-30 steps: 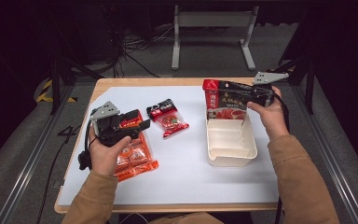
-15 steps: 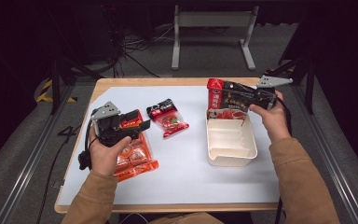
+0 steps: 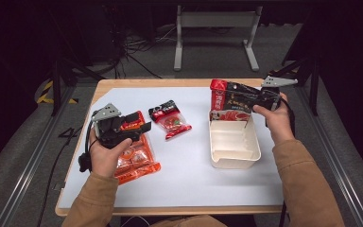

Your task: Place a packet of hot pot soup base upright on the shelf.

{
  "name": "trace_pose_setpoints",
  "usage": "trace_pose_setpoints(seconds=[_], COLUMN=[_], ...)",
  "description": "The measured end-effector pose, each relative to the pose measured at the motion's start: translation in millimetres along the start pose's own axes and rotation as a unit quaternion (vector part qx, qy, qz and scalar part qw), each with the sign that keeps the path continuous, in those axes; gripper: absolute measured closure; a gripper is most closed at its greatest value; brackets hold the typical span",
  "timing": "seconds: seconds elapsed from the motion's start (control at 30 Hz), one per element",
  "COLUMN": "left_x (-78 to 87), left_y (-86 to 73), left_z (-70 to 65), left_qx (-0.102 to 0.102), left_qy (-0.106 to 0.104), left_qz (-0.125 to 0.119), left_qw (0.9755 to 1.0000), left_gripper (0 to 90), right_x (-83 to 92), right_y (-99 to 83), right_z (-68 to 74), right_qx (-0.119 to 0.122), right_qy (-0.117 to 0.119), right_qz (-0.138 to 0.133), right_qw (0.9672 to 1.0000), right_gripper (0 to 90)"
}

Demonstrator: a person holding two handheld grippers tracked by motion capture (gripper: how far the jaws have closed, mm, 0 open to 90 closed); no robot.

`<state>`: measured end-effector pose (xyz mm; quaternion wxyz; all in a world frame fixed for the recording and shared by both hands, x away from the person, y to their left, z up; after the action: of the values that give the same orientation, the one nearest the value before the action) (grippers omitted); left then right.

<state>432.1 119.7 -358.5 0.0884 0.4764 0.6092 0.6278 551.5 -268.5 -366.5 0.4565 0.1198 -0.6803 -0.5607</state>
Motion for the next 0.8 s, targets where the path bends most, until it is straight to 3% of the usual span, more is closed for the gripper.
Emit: trace_pose_setpoints(seconds=[0.03,0.13,0.2,0.4,0.53,0.6,0.8], left_x=[-0.4,-1.7,-1.9,3.0,9.4,13.3,24.1], left_y=[-0.7,-2.1,-2.8,-7.5,-10.3,-11.6,-13.1], left_z=[0.5,1.8,2.4,6.5,12.1,15.9,27.4], left_qx=[0.001,0.003,0.001,-0.017,-0.015,-0.020,-0.016], left_qy=[0.001,0.001,0.003,0.014,0.018,0.023,0.031], left_qz=[0.002,0.005,0.007,0.017,0.018,0.018,0.013], left_qw=[1.0000,1.0000,1.0000,0.9996,0.9996,0.9994,0.9993], left_gripper=[35.3,34.6,34.4,33.2,32.4,31.4,30.4], right_x=[0.0,1.4,4.3,15.8,26.9,31.5,48.3], right_y=[0.0,-0.9,-3.1,-2.7,-5.1,-10.2,-18.4], right_z=[0.0,1.5,0.8,4.6,7.9,8.4,16.5], right_qx=[0.000,-0.009,-0.025,-0.037,-0.036,-0.040,-0.051], right_qy=[0.000,-0.006,-0.026,-0.036,-0.049,-0.059,-0.060], right_qz=[0.000,0.012,0.028,0.015,0.014,0.028,0.012], right_qw=[1.0000,0.9999,0.9990,0.9986,0.9980,0.9971,0.9968], right_gripper=[64.0,51.9,41.3,36.4,35.1,35.1,35.3])
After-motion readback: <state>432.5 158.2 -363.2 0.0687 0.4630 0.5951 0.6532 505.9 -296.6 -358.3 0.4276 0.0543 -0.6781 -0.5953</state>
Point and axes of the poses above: each handheld gripper's, and its own axes: x roughly backward along the jaws, y roughly out of its top, z roughly to its left, the point moved 7 cm from there along -x, roughly forward along the jaws, and after that the axes turned 7 degrees about z, right-handed, at the moved point
